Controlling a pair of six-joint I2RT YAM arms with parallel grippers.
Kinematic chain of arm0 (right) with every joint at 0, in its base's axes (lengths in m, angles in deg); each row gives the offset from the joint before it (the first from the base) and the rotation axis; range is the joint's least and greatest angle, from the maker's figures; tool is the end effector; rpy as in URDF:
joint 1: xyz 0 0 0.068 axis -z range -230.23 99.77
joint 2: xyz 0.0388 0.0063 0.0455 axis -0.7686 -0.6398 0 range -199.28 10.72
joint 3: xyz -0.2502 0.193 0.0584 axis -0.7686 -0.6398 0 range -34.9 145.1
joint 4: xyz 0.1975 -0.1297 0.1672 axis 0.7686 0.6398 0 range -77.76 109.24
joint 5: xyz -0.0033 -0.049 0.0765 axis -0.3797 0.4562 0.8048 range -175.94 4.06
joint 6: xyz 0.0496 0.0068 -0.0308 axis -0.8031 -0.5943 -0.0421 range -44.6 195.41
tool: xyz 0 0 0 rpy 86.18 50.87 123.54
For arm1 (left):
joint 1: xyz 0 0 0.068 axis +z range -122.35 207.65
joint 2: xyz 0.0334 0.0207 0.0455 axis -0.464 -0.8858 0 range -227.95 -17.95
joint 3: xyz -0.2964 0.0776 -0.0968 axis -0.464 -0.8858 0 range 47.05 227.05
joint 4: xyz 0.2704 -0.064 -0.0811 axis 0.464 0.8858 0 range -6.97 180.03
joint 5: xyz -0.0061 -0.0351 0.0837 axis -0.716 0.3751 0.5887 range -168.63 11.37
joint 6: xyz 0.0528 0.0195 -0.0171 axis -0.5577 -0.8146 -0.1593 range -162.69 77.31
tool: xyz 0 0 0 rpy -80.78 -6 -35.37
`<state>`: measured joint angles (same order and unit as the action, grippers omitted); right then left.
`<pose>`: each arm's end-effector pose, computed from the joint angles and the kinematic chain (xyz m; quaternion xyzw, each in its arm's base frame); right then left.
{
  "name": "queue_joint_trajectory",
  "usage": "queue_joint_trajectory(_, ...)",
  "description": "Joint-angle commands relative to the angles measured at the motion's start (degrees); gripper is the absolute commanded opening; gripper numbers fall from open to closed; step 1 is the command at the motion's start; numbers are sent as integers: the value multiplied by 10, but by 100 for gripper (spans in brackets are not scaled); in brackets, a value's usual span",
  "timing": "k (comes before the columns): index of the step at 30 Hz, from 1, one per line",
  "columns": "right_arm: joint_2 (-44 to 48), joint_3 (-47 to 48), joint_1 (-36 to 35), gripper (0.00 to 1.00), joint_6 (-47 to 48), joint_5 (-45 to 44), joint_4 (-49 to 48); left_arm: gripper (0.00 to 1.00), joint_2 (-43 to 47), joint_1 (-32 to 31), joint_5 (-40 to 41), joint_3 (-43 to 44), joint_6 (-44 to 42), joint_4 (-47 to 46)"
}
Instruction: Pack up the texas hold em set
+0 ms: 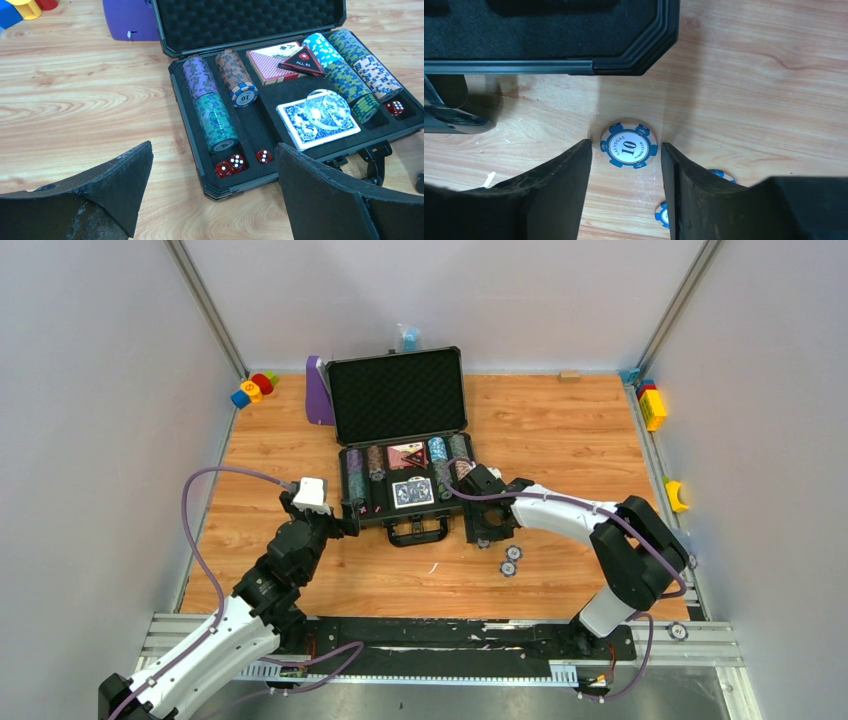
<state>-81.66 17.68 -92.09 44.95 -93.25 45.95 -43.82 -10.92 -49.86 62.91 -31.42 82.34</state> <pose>0.2385 0.2064 0.1858 -0.0891 0.9837 0.0334 0.1527 0.1131 -0.0641 0.2437 0.0179 0.7554 -0.0924 0.6485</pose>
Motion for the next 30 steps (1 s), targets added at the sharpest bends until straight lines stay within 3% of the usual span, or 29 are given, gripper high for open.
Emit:
queue_joint_trajectory(1, -14, 10, -2, 51, 1, 12, 6, 100, 2, -2, 1, 1, 5, -20)
queue_joint_trajectory(9, -1, 7, -2, 43, -7, -13, 23, 100, 4, -1, 1, 1, 5, -18)
queue_joint_trajectory(25, 69, 11, 1, 44, -15, -36, 61, 100, 5, -1, 0, 1, 5, -17)
queue_joint_trajectory(30, 67, 12, 1, 58, -12, -17, 45, 100, 6, -1, -1, 1, 4, -17)
